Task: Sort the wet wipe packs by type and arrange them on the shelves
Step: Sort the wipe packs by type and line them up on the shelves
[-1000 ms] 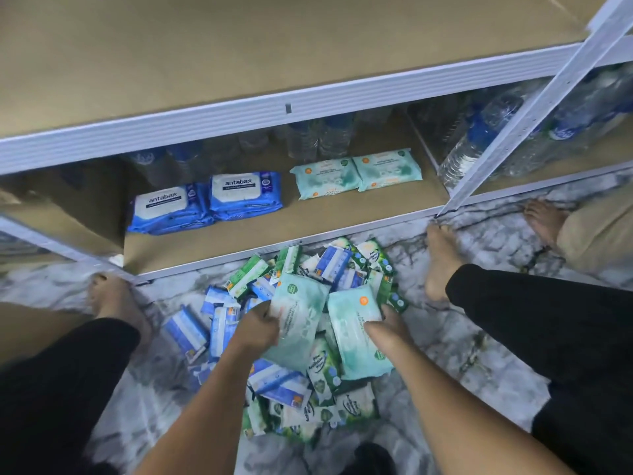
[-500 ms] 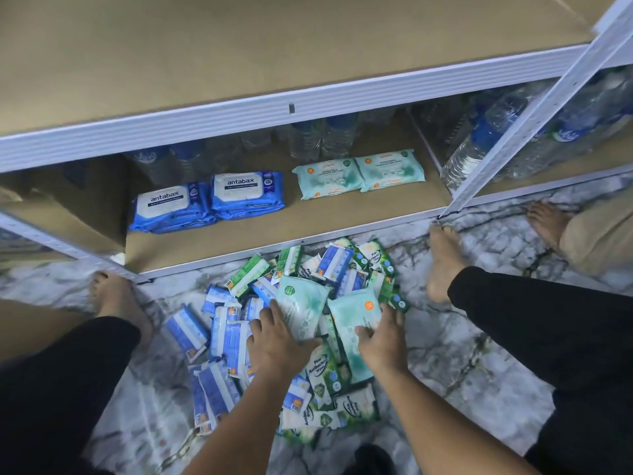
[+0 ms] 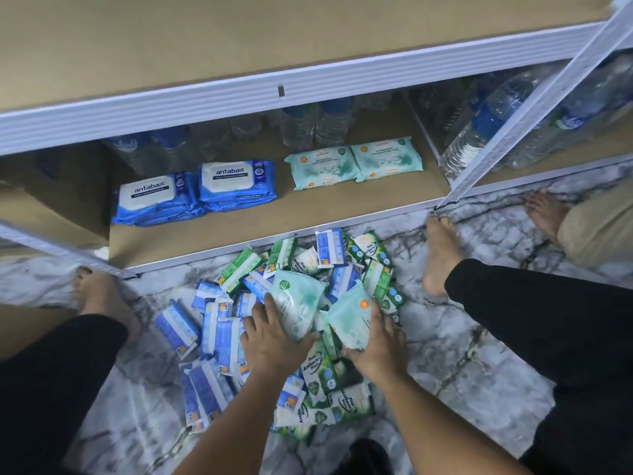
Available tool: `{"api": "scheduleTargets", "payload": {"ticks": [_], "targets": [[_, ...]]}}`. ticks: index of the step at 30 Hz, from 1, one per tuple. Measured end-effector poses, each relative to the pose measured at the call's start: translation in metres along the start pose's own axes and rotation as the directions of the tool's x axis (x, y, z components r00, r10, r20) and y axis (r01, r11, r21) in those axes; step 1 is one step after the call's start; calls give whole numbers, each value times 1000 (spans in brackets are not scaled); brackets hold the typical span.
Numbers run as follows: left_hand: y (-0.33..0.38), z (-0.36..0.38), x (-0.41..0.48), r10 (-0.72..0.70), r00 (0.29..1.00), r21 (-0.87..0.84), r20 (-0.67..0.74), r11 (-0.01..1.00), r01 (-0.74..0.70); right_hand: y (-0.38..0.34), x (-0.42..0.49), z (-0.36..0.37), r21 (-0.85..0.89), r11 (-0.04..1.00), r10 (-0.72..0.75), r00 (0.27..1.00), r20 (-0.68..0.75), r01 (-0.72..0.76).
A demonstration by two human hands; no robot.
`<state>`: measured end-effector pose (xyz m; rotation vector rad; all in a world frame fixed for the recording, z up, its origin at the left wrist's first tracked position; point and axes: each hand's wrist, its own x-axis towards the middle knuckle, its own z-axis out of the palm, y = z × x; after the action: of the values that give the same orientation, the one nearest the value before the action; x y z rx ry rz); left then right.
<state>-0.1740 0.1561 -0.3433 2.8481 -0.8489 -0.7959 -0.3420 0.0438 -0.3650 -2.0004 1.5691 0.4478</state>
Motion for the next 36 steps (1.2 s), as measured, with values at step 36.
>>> {"api": "scheduleTargets", "payload": {"ticks": [36], "targets": [[170,-161,253,478,873,82,-99,878,-472,-92,237,-317,-546,771,-437,896,-81,327]]}}
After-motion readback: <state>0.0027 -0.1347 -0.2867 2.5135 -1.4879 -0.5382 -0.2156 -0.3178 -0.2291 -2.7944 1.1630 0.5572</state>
